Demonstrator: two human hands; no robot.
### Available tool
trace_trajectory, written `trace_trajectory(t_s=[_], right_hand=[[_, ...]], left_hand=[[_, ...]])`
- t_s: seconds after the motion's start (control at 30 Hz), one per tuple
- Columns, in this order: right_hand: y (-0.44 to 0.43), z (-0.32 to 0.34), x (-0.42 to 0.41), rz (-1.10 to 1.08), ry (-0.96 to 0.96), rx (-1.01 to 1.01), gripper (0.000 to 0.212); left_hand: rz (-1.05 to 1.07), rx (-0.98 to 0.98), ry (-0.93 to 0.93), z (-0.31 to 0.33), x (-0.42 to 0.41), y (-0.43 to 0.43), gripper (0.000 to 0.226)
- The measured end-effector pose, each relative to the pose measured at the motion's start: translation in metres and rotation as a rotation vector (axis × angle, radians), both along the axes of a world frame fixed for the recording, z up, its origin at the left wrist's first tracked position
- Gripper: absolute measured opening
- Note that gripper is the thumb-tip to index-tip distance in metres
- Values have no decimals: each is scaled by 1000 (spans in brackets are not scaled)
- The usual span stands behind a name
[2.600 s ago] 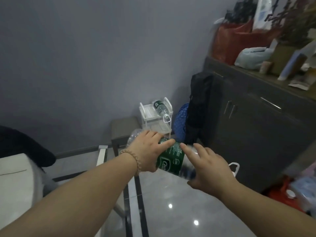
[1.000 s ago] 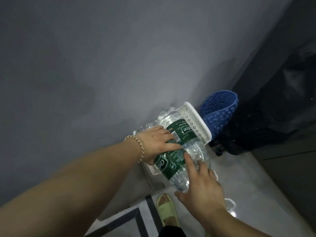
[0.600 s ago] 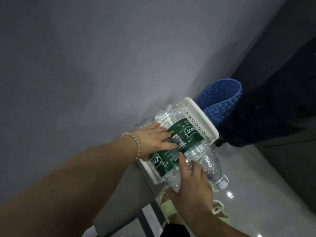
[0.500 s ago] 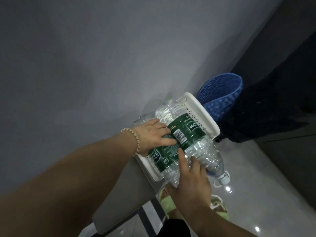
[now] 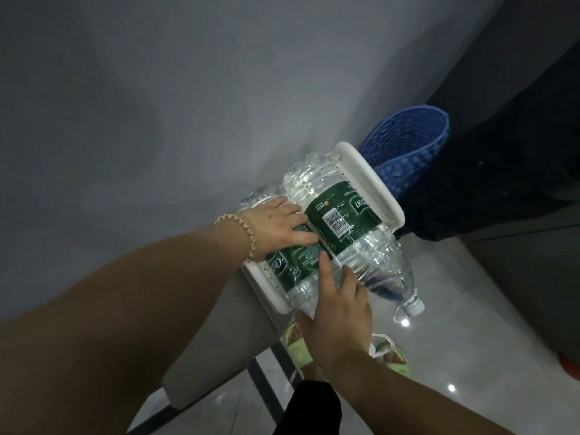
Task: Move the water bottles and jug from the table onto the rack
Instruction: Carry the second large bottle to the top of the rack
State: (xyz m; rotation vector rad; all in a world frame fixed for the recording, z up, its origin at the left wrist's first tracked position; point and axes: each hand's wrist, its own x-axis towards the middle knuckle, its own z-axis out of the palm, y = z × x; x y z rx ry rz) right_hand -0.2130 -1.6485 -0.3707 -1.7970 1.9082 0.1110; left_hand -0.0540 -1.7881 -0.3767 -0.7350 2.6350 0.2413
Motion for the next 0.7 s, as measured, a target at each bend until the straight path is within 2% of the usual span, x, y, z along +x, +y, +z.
trace_trajectory(t_s=[0.2, 0.4, 0.57, 0.7], right_hand=[[-3, 0, 3, 17, -4, 38, 110], [-1, 7, -6, 75, 2, 53, 105], [4, 24, -29, 241, -10, -1, 99], [5, 42, -61, 312, -24, -55, 93]], left_hand=[[115, -22, -3, 1, -2, 9, 77], [287, -72, -78, 14, -8, 35, 83], [495, -123, -113, 34, -27, 68, 93], [616, -197, -128, 55, -60, 98, 90]])
